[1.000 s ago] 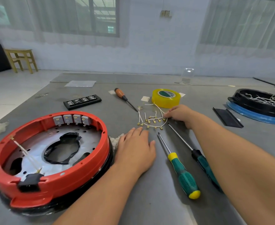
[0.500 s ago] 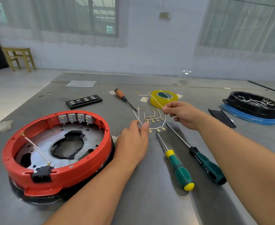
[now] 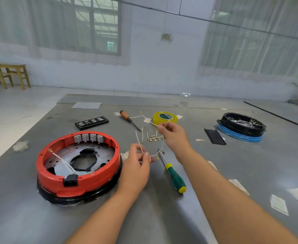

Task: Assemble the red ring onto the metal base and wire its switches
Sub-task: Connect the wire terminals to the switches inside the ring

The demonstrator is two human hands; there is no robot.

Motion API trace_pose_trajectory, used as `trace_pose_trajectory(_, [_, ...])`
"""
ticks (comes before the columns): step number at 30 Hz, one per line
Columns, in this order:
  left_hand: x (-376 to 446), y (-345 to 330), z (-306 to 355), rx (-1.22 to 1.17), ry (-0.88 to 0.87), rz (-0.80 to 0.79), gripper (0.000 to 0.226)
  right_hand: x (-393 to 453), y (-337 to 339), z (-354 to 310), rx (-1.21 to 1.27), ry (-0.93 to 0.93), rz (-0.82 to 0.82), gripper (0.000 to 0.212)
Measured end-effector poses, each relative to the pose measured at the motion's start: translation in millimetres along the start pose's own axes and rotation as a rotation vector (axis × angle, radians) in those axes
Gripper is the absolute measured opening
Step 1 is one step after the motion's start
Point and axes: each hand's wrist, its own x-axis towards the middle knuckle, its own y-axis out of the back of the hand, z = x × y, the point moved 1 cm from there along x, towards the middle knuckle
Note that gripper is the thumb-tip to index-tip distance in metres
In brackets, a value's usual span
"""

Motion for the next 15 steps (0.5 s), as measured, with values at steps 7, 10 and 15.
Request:
trace_pose_trajectory(7, [-36,72,44,0.023,-0.197,0.074,0.023,-51,-47,-11,0.473,-0.177,0.072,0.004])
trace_pose_trajectory(10, [-32,120,48,0.138,-0.253,0.142,0.016,-67,-71,-13,0.574,-0.188,0.069,0.004])
trace_pose_trajectory(15, [-27,173,22,0.339,-0.239,0.215,0.012,-83,-107,-10,0.246,0.016,0.115,0.008])
